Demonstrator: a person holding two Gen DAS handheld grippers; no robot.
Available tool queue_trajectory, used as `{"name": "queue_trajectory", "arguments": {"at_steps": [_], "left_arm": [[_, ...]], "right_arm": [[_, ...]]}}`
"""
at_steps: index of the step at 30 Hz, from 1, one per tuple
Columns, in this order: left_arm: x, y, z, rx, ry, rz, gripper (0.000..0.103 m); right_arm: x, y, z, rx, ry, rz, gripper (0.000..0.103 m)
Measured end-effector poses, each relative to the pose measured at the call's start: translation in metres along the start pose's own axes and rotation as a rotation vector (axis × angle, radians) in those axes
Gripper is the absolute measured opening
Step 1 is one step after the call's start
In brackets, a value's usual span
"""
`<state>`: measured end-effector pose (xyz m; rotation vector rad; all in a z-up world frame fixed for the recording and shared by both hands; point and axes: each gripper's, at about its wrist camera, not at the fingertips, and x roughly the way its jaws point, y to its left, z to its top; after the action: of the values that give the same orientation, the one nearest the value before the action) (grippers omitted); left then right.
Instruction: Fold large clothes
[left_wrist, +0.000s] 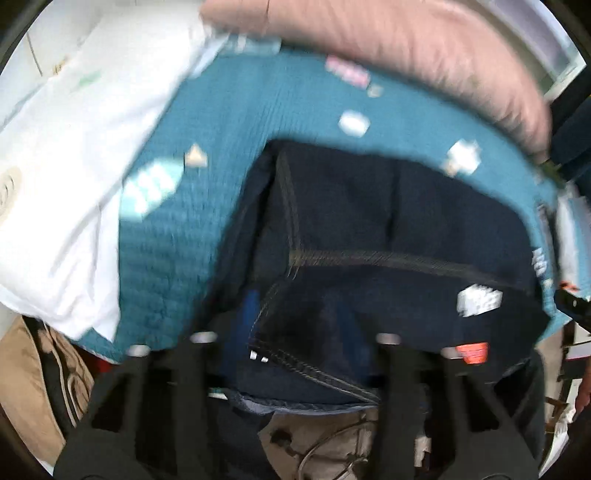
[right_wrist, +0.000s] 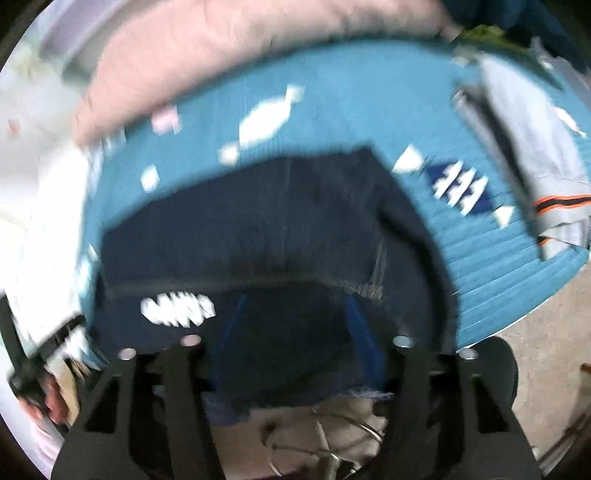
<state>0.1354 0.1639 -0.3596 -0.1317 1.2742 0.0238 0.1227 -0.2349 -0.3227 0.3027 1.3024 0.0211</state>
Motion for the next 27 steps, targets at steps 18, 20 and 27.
{"name": "queue_trajectory", "arguments": {"at_steps": [18,20,27], "left_arm": [[-0.006,-0.035,-0.018,0.013,0.028,-0.001,0.007],[-0.009,-0.06,-0.023,0.053,0.039,-0.077,0.007],[0.056,-0.115,-0.057,0.151,0.151,-0.072,0.005]], "right_arm": [[0.003,0.0,-0.033,0.085,0.059,0.133,0.017],[0.007,0.031,-0.034,0.01,0.097,0.184,0.017],[0.096,0.072,-0.066,-0.128,0.24,0.048,0.012]]}}
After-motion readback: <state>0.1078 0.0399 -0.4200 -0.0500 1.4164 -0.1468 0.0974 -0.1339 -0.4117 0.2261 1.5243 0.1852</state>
